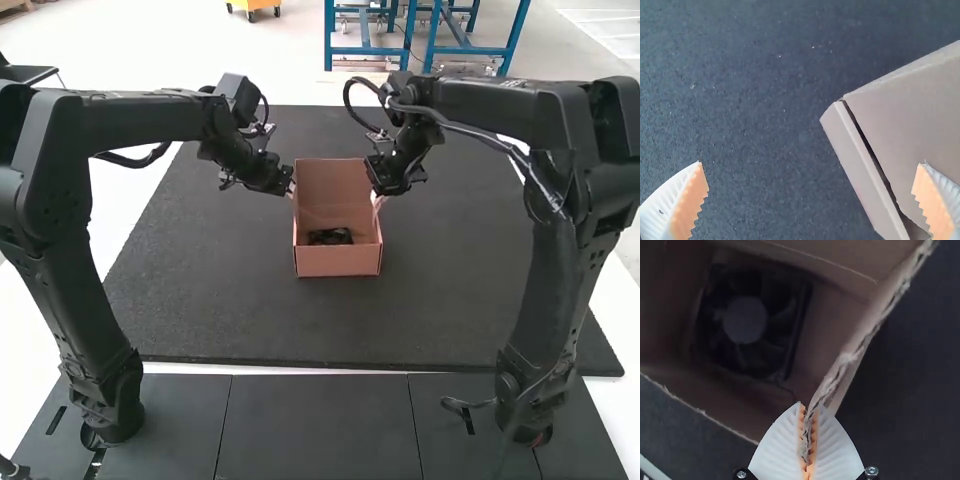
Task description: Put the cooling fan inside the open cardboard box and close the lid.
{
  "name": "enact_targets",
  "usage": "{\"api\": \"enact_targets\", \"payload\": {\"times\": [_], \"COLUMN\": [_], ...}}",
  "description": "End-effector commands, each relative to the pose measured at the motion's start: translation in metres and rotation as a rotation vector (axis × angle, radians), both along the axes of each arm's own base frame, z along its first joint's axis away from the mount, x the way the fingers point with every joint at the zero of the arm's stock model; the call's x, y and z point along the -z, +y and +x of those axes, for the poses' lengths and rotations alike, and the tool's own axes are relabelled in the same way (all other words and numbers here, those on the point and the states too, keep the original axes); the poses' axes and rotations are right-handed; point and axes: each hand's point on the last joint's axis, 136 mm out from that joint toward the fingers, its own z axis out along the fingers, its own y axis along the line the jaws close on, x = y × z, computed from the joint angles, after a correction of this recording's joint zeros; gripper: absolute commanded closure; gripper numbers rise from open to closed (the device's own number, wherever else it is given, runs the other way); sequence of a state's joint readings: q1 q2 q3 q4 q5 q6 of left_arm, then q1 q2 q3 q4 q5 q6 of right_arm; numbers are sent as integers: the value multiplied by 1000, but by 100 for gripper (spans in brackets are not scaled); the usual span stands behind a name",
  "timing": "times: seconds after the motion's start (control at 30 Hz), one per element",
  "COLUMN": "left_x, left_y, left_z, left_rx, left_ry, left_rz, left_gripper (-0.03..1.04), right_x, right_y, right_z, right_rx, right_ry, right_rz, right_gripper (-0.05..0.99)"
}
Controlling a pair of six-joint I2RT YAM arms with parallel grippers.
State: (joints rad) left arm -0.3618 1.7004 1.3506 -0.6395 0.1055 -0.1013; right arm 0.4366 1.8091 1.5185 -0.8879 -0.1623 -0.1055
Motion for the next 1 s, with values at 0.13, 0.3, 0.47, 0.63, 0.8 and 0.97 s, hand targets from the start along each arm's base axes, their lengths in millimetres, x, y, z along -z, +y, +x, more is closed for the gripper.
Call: {"api": "enact_targets", "payload": {"times": [0.13, 0.3, 0.47, 0.63, 0.8, 0.97], "left_x": [-5, 2, 5, 10, 14, 19], "left_y": [-12, -20, -17, -14, -11, -4], "left_z": [-9, -18, -23, -30, -34, -38], "left_rx": [46, 69, 70, 76, 79, 83], "left_ry": [-14, 4, 25, 53, 62, 67], "left_rz": [-19, -13, 0, 18, 38, 75], "left_gripper": [5, 5, 5, 5, 5, 5], "right_x": [-15, -15, -11, -6, -2, -1], "right_y": [10, 8, 6, 1, 0, -2], "right_z": [-13, -16, -22, -27, -32, -35], "right_rx": [-42, -41, -45, -42, -53, -66], "right_ry": [-17, -7, 17, 39, 56, 63], "right_rz": [36, 33, 21, 3, -7, -15], "right_gripper": [95, 95, 95, 95, 95, 95]}}
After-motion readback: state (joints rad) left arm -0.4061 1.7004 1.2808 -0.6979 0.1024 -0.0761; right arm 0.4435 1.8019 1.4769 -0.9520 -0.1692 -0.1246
